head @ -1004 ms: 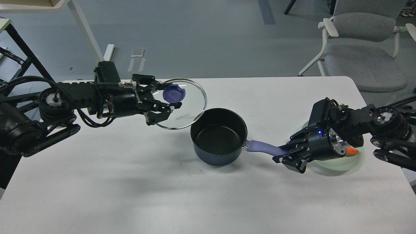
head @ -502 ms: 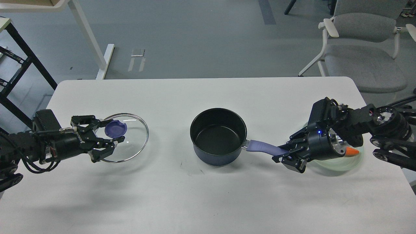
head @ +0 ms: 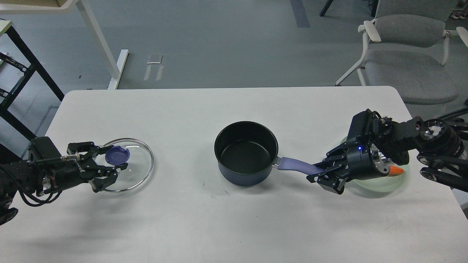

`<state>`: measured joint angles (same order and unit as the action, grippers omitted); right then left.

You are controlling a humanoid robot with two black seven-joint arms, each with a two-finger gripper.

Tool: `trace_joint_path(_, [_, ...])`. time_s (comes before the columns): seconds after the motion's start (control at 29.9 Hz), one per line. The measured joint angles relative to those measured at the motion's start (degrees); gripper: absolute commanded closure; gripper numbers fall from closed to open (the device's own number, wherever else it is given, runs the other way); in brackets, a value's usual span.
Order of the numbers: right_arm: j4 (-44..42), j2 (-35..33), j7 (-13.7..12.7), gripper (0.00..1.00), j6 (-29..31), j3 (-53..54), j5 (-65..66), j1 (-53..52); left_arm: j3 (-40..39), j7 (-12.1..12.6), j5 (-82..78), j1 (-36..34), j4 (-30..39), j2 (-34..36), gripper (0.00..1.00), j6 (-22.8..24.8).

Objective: Open pot lid
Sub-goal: 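Lower the lid onto the table beside the pot with the left gripper, then open the left gripper and raise it away from the lid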

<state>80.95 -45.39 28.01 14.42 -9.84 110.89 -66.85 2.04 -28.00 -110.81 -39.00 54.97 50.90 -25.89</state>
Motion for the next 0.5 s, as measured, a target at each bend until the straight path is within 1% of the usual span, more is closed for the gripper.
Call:
trace_joint_path(0.17, [0.00, 0.19, 0.00, 0.68, 0.00, 0.00, -0.02, 0.05, 0.00, 0.00, 0.00, 0.80, -0.04, -0.08, 0.21, -0.64])
trace_joint_path(0.37, [0.00, 0.24, 0.00, 0.68, 0.00, 0.00, -0.02, 0.05, -0.01, 0.00, 0.08, 0.93, -0.13, -0.17, 0.04, -0.76])
trace_joint_path(0.4, [0.00, 0.25, 0.00, 0.68, 0.00, 0.00, -0.02, 0.05, 0.00, 0.00, 0.22, 0.93, -0.13, -0.22, 0.03, -0.76])
trace_joint_path(0.5, [0.00, 0.25, -0.01, 0.67, -0.01, 0.00, -0.02, 0.05, 0.06, 0.00, 1.93, 0.92, 0.50, 0.03, 0.02, -0.53])
